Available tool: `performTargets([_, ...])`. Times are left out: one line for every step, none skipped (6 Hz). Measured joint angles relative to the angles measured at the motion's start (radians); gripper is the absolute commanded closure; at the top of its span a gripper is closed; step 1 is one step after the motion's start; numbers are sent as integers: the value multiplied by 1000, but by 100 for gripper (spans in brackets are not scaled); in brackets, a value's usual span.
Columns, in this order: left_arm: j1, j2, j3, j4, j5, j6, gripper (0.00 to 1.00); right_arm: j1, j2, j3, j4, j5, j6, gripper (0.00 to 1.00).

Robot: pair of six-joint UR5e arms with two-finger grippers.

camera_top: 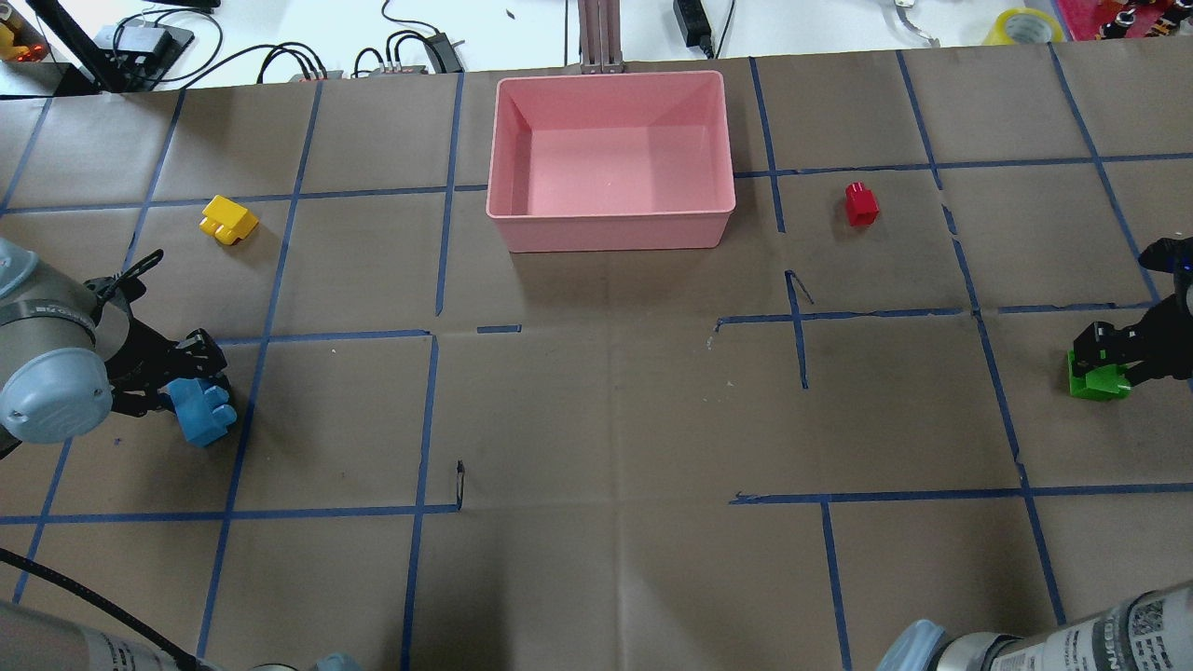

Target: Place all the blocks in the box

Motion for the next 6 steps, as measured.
performTargets([-3,20,20,-35,10,0,98,0,-4,-2,6,0,-1,88])
performTargets([-7,46,77,-113,14,-1,99,1,-16,-11,39,0,-1,91])
performTargets([-12,64,185,-252,14,-1,99,1,-46,-37,111,-1,1,91])
performTargets([-29,68,322,-403,11,0,99,5,-101,-92,199,-2,1,93])
performTargets([-78,63,455,-515,7,0,99,22,-158,-165,259,4,-16,94])
performTargets([-154,49,566,-578,4,-1,99,55,-191,-235,286,12,-59,95])
